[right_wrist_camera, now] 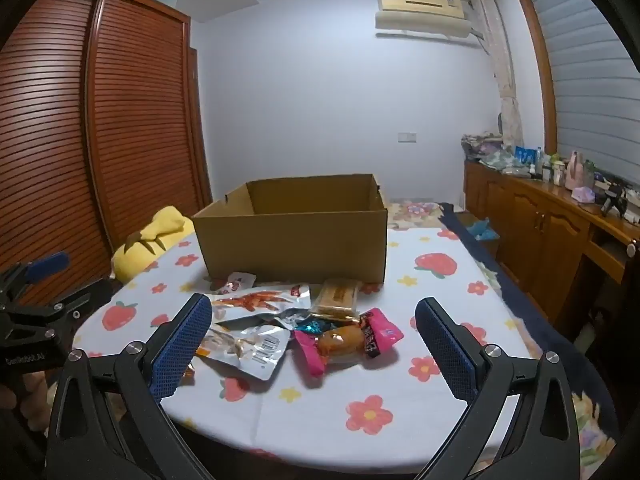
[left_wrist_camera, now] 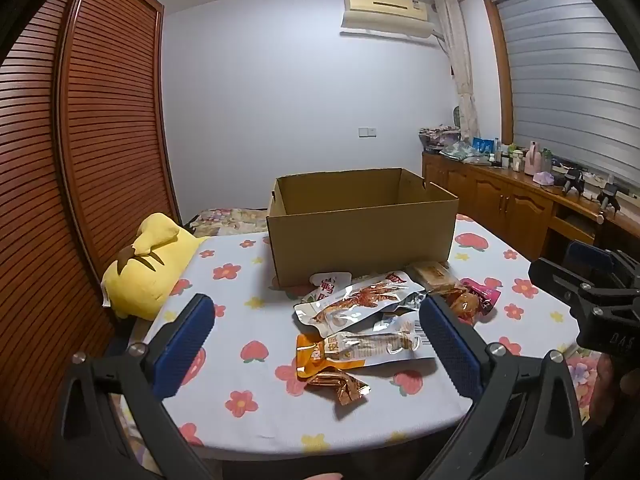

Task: Organize snacks

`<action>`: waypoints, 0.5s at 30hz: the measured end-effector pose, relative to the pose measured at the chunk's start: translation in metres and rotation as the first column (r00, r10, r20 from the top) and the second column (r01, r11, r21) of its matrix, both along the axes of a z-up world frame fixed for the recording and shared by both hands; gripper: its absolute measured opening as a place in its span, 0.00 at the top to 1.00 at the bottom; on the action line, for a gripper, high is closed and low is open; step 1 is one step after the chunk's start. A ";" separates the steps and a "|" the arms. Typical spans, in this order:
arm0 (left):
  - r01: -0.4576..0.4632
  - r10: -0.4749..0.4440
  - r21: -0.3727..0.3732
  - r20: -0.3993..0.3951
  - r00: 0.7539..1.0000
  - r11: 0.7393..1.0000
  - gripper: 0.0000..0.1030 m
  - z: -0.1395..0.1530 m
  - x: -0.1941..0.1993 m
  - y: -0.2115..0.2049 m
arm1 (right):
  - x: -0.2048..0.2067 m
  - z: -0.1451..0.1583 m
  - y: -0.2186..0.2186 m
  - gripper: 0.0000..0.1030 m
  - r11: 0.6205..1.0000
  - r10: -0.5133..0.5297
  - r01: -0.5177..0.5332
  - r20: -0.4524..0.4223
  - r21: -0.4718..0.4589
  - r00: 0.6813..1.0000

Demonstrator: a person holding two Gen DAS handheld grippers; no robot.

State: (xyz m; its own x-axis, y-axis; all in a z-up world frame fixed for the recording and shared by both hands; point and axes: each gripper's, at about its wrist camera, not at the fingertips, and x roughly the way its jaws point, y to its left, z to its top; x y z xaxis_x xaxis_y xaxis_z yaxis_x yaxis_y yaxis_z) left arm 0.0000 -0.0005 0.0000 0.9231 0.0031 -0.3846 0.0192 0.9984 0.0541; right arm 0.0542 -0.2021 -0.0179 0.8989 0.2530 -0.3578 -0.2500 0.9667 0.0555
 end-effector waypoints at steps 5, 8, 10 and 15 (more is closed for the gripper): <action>0.004 -0.004 -0.005 -0.008 1.000 1.000 0.00 0.000 0.000 -0.001 | 0.000 0.000 0.001 0.00 1.000 -0.003 0.003 -0.012 -0.010 1.000; 0.000 0.000 -0.008 -0.006 1.000 1.000 0.00 -0.002 0.000 0.002 | -0.001 0.000 0.001 0.00 1.000 -0.003 0.003 -0.009 -0.012 1.000; 0.004 -0.004 -0.011 -0.008 1.000 1.000 0.00 -0.004 0.002 0.002 | -0.001 0.001 0.001 0.00 1.000 -0.003 0.003 -0.006 -0.015 1.000; -0.001 0.001 -0.009 -0.003 1.000 1.000 0.00 -0.003 0.001 0.003 | -0.001 0.002 0.001 0.00 1.000 -0.001 0.001 -0.007 -0.016 1.000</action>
